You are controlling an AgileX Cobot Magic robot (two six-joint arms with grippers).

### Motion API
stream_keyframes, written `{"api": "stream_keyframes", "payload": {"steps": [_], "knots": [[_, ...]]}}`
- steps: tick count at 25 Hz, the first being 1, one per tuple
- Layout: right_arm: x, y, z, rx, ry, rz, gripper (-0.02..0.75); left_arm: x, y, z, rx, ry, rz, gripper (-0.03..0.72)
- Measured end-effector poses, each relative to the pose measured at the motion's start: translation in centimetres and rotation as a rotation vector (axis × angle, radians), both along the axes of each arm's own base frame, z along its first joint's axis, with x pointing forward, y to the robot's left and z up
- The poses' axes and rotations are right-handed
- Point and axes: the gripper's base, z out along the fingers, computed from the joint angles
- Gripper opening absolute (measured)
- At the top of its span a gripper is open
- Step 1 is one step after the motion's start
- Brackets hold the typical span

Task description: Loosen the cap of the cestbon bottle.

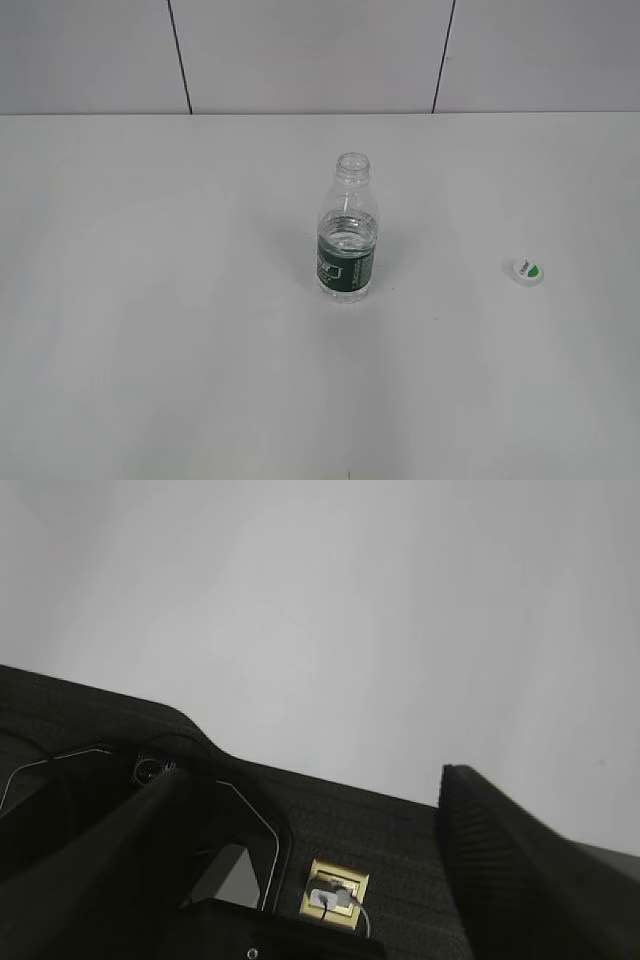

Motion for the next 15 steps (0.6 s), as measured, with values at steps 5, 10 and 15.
{"api": "stream_keyframes", "payload": {"steps": [5, 10, 15], "knots": [[-0.7, -0.1, -2.4, -0.001, 0.065, -0.013, 0.58, 0.0, 0.0, 0.0, -0.001, 0.001, 0.0, 0.531], [-1.3, -0.2, -4.0, 0.0, 0.107, -0.025, 0.58, 0.0, 0.0, 0.0, -0.002, 0.002, -0.001, 0.531], [-2.2, -0.3, -4.3, 0.013, 0.078, -0.041, 0.58, 0.0, -0.1, 0.0, -0.006, 0.002, -0.003, 0.531]]}}
